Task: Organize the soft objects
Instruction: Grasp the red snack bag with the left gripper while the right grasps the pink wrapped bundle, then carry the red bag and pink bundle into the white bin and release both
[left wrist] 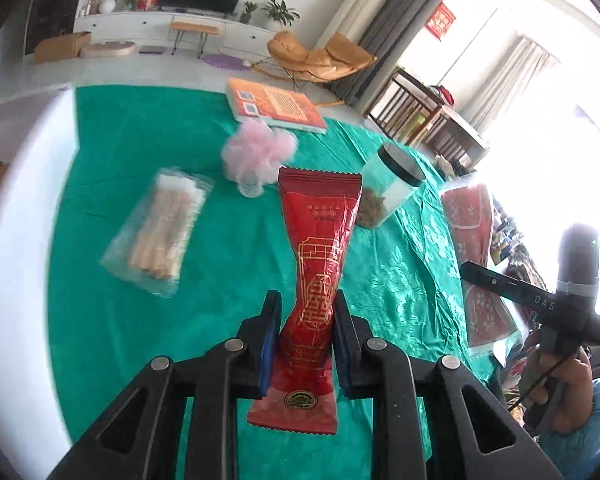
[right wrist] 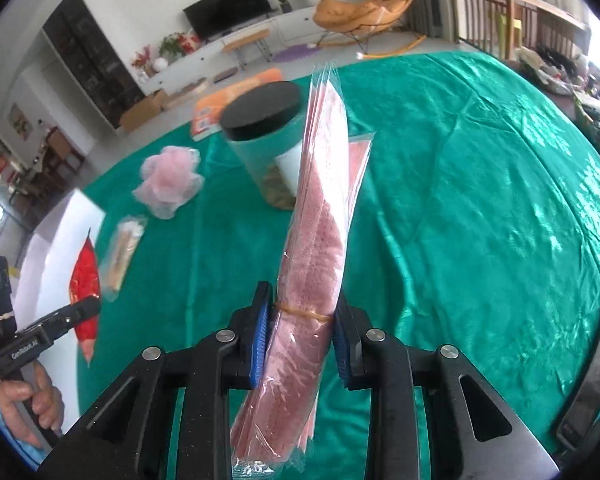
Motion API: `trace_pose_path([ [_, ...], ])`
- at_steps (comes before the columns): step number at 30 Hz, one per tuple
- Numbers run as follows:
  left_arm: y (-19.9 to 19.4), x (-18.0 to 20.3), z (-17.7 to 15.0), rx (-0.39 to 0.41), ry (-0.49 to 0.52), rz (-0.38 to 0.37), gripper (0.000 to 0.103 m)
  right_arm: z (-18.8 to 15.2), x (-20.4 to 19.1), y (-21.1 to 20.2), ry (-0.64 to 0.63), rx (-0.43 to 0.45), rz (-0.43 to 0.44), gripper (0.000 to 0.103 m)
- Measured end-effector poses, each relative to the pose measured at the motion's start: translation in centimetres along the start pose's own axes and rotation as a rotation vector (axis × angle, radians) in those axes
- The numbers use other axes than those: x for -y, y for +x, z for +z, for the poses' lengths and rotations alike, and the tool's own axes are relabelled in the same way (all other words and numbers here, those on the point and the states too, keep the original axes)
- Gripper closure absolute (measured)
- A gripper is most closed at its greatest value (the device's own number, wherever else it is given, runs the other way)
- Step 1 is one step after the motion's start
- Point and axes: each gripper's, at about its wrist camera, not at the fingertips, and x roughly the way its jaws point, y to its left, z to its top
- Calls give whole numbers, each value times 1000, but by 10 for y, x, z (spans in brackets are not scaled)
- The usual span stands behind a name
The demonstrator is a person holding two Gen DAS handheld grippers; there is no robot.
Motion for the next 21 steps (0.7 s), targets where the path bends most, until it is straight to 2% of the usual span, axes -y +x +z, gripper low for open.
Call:
trace_pose_path([
  [2, -49, -25, -5, 55, 1, 75, 79, -2, -55, -6, -60, 4, 113, 74],
  [4, -95, -55, -12, 101, -10, 182, 79, -5, -116, -9, -118, -4, 243, 74],
  [8, -162, -119, -31, 145, -52, 469, 78, -17, -237, 0, -230, -64, 487, 74],
  [10, -179, -150, -42, 131, -103, 631, 71, -27, -291, 14, -270, -112, 586, 70],
  [11, -183, -166, -48, 122, -134, 694, 50, -33, -311, 22, -280, -136, 634, 60],
  [12, -188, -179, -53, 124, -162, 732, 21, -37, -328, 31, -282, -172, 698, 29],
  [13, -194, -186, -60, 146, -188, 758, 11, -42, -338, 38, -274, -197, 726, 20],
  [14, -201, -190, -68, 187, -208, 774, 6, -46, -341, 44, -263, -205, 717, 22],
  [15, -205, -190, -73, 222, -223, 775, 6, -48, -338, 48, -261, -204, 702, 22],
  [17, -208, -186, -80, 255, -236, 731, 6, -51, -313, 54, -263, -165, 620, 22],
  [19, -203, -173, -81, 274, -226, 666, 6, -56, -274, 59, -299, -80, 438, 22],
  [21, -195, -151, -78, 283, -183, 574, 6, -69, -227, 66, -355, 7, 187, 22],
])
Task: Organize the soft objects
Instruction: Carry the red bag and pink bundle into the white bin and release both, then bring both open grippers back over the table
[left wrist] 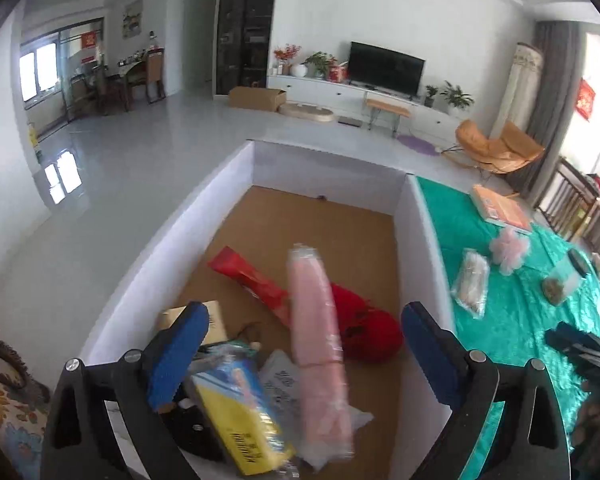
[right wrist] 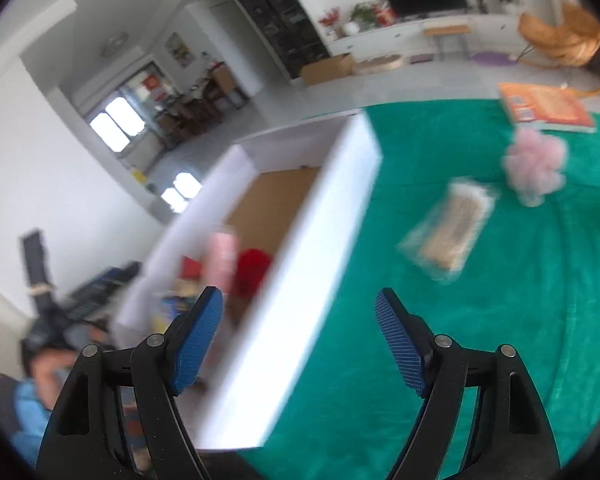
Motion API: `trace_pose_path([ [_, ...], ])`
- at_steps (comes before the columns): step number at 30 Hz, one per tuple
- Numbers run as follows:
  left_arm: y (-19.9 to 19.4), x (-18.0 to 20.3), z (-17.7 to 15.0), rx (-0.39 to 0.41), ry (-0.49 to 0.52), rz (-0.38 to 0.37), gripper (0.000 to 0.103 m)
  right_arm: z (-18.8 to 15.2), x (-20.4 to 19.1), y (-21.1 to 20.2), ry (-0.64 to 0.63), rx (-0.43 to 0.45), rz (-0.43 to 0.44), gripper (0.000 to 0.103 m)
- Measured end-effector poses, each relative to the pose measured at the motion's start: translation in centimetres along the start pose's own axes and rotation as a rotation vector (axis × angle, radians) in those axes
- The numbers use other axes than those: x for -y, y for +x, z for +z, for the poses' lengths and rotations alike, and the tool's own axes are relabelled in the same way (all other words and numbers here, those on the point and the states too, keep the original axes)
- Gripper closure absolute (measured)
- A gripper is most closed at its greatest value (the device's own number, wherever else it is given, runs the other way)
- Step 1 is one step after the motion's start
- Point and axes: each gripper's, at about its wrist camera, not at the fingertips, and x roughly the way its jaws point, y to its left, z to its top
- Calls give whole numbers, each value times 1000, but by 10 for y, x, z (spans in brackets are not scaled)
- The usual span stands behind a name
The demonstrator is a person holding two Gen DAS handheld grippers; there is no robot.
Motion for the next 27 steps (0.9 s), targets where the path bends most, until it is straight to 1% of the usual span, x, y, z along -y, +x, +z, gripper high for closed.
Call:
trace_pose_path([
  [1, -7, 18, -4, 2, 26, -55, 6, -17, 24, 1, -30, 7, -134, 22],
  [2, -10, 40, -4, 3, 55, -109, 6, -36, 48, 3, -46, -1, -249, 22],
  [3, -11, 62, -5, 3, 88, -161, 6, -51, 76, 5, -32, -22, -332, 22],
  [4, -12, 84, -9, -1, 122, -211, 6, -66, 101, 5, 3, -38, -385, 22],
  [5, -11, 106, -14, -14, 154, -258, 5, -76, 127, 1, 46, -44, -422, 22],
  [6, -8, 131, -16, -33, 187, -304, 4, -87, 144, -4, 80, -41, -458, 22],
  [8, 3, 176, -33, -87, 253, -380, 3, -95, 168, -19, 116, -14, -514, 22],
  [10, 21, 218, -57, -163, 325, -406, 3, -102, 177, -25, 122, 10, -549, 22],
  [11, 32, 236, -69, -195, 361, -414, 3, -104, 177, -27, 120, 12, -550, 22],
  [12, 42, 251, -83, -222, 391, -404, 3, -103, 178, -26, 119, 9, -538, 22],
  [14, 65, 275, -105, -258, 431, -361, 3, -100, 175, -22, 94, 15, -531, 22],
  [17, 92, 285, -122, -277, 443, -292, 3, -109, 166, -18, 67, -11, -549, 22],
  [20, 115, 287, -125, -285, 428, -244, 3, -113, 165, -21, 73, -10, -552, 22],
  [22, 123, 283, -122, -280, 412, -222, 3, -114, 167, -21, 83, -12, -549, 21],
  [23, 127, 280, -121, -278, 403, -215, 3, -115, 168, -21, 93, -15, -552, 19],
  [27, 141, 271, -118, -269, 389, -196, 3, -116, 180, -23, 162, -21, -504, 15],
])
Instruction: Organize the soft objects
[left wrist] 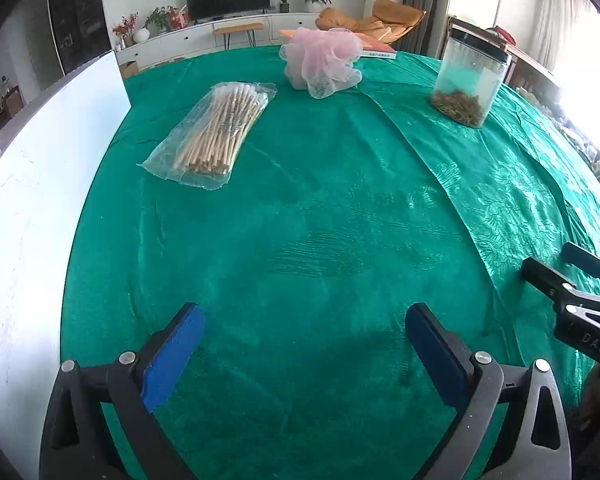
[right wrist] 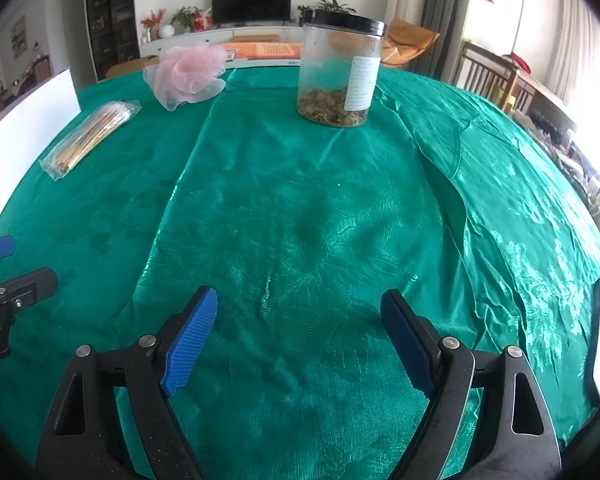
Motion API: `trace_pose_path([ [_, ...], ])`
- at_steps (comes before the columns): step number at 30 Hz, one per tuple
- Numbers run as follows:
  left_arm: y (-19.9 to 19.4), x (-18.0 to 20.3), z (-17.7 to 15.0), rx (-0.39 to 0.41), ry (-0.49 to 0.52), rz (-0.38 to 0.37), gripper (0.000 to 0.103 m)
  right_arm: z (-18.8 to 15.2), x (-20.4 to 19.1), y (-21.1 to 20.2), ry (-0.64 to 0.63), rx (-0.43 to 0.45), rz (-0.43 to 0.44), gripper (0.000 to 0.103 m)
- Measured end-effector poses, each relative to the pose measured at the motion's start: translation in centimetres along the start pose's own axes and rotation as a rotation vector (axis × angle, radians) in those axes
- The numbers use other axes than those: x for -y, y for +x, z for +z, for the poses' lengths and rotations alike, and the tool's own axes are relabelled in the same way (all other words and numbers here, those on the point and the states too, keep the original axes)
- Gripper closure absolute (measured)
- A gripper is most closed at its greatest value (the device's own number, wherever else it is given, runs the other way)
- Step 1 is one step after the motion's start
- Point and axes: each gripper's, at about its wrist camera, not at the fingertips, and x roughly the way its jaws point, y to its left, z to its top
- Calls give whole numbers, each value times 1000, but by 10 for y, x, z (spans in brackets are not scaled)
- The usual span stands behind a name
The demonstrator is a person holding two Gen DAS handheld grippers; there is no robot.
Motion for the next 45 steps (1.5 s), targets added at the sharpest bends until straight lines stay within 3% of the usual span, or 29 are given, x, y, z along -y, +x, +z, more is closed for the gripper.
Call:
trace_pose_path([
  [5, 2, -2, -3, 42, 24, 22, 2, 0, 1, 1, 17, -7, 6, 14],
  [15, 6, -2, 0, 40, 25, 21, 0, 0, 1, 1, 21, -8, 7, 13],
  [24, 6, -1, 1, 40, 25, 21, 0, 23, 36, 21, 226, -26, -138, 9],
  [45, 6, -1, 1, 40, 26, 22, 0, 24, 36, 21, 223, -28, -140, 8],
])
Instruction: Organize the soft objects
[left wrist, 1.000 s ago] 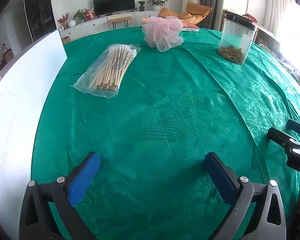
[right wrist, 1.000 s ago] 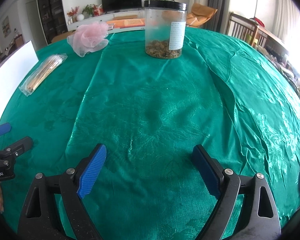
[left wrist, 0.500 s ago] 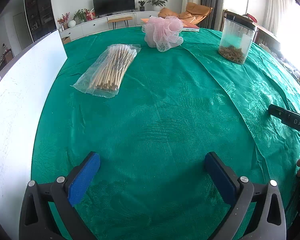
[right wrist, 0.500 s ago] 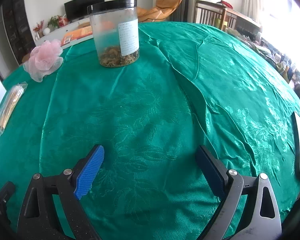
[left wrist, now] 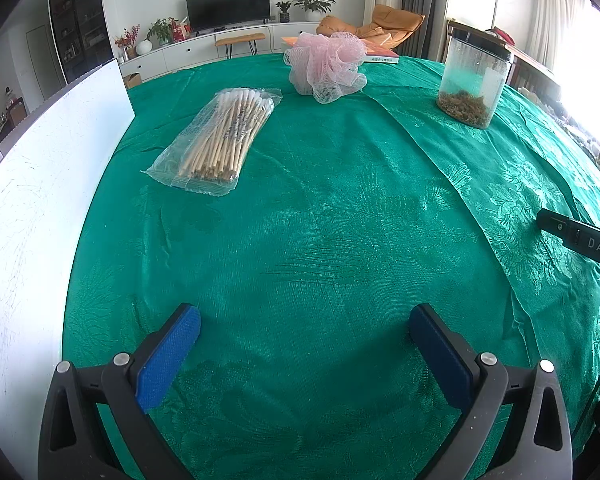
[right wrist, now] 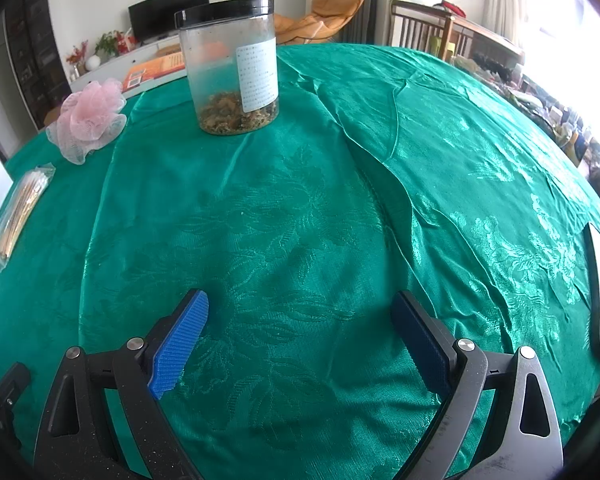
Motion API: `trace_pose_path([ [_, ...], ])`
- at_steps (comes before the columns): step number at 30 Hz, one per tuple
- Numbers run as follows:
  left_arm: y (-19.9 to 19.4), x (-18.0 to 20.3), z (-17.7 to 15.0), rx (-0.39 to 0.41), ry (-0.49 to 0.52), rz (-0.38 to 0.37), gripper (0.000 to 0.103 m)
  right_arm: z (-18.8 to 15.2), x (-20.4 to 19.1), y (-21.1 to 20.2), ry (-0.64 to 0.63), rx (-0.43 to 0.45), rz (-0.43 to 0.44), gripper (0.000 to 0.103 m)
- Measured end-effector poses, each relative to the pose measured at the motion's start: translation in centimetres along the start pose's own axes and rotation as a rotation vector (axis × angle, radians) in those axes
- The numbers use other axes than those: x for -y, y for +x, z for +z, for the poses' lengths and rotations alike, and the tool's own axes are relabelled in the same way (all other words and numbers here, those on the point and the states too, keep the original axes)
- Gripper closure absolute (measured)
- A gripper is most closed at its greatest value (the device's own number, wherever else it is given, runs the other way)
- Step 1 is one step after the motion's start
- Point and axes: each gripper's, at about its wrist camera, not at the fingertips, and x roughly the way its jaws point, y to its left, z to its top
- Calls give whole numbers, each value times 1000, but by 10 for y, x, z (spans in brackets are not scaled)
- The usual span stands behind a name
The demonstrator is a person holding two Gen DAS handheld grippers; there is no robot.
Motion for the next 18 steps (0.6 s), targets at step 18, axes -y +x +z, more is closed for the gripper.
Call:
trace_pose_path([
  [18, 1, 0, 0, 0, -5, 5, 0, 0, 0, 0, 0, 0, 0, 8],
])
